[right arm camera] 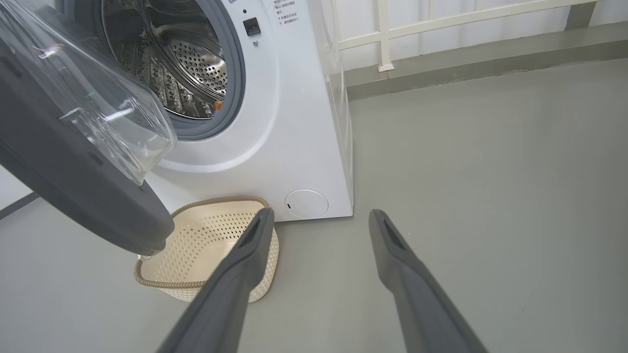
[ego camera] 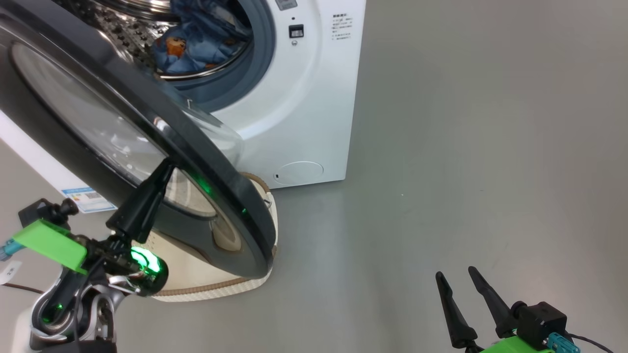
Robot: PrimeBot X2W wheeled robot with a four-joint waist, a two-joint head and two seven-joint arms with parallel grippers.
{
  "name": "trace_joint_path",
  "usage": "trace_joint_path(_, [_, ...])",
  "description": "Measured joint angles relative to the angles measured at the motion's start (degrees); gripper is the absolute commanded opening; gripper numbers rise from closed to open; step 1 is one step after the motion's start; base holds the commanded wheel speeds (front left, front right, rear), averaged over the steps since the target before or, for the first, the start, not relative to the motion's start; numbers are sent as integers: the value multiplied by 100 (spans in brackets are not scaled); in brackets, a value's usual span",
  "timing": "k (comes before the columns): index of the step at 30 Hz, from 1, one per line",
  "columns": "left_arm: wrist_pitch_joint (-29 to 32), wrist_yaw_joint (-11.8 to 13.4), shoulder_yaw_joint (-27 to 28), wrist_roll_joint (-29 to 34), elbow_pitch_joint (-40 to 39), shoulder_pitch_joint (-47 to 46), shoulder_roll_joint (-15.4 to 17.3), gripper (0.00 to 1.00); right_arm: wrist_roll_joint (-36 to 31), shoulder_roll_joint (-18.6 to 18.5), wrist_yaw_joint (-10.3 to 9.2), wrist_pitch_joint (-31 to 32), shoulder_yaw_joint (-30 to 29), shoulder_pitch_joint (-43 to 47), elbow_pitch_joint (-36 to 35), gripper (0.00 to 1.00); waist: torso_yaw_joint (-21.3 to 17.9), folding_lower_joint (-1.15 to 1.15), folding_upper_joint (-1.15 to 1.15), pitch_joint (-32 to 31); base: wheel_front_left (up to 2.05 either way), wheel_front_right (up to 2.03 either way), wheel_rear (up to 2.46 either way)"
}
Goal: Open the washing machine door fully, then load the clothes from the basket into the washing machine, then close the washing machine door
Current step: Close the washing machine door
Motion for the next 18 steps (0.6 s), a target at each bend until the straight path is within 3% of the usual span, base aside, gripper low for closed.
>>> trace_joint_path(18, [-360,-1,249,364,-12,344,-31,0,124,1,0,0,37,-5,85,100,408,0,0,-274,0,0,0])
